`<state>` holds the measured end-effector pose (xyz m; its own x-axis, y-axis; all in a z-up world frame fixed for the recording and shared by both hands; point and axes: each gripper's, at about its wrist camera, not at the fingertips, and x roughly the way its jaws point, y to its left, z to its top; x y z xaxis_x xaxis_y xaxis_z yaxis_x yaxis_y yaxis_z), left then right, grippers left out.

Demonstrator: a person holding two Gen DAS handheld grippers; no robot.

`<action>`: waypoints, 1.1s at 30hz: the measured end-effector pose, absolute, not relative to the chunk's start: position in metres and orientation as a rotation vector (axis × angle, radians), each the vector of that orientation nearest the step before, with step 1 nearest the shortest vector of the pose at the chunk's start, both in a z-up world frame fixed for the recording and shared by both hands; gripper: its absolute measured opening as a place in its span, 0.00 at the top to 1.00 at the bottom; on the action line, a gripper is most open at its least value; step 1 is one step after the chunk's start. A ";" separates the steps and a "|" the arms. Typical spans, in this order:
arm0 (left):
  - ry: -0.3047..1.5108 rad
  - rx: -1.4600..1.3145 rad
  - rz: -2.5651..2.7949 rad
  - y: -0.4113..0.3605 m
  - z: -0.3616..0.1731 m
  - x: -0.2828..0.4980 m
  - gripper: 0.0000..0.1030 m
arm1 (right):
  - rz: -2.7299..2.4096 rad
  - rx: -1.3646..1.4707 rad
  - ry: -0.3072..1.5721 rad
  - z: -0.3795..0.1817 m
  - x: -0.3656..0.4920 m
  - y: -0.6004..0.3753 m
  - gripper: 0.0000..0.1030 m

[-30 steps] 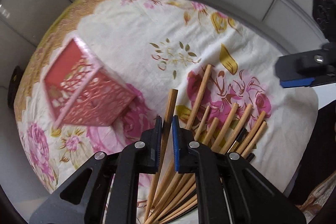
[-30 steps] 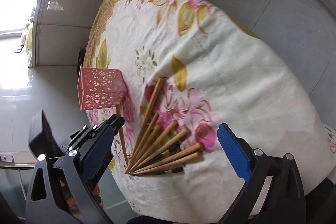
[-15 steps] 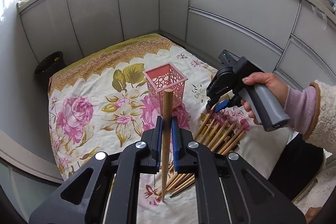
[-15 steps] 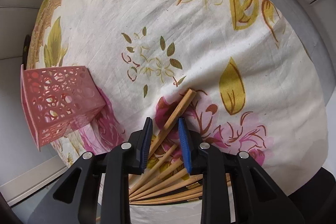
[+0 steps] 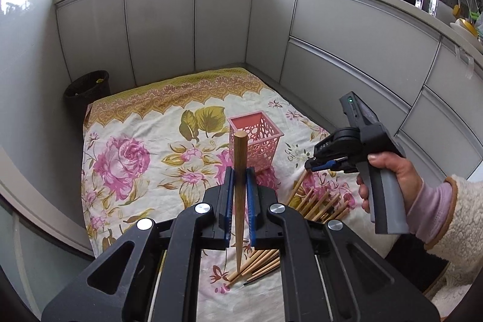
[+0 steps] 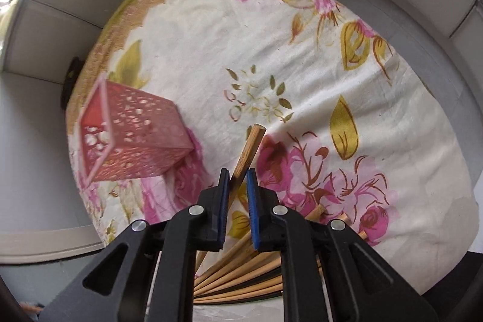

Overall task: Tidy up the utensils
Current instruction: 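Lift both held chopsticks upright and carry them over the pink basket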

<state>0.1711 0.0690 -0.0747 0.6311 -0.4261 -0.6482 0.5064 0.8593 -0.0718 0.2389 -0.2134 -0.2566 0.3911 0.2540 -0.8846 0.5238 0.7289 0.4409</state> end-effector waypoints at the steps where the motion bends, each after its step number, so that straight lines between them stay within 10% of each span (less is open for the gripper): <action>1: 0.703 0.111 -0.531 0.069 -0.072 0.169 0.93 | -0.164 0.753 1.145 -0.246 0.230 -0.210 0.88; 33: 0.454 -0.141 -0.368 0.015 0.016 0.218 0.94 | 0.066 0.455 0.459 0.013 0.144 -0.228 0.92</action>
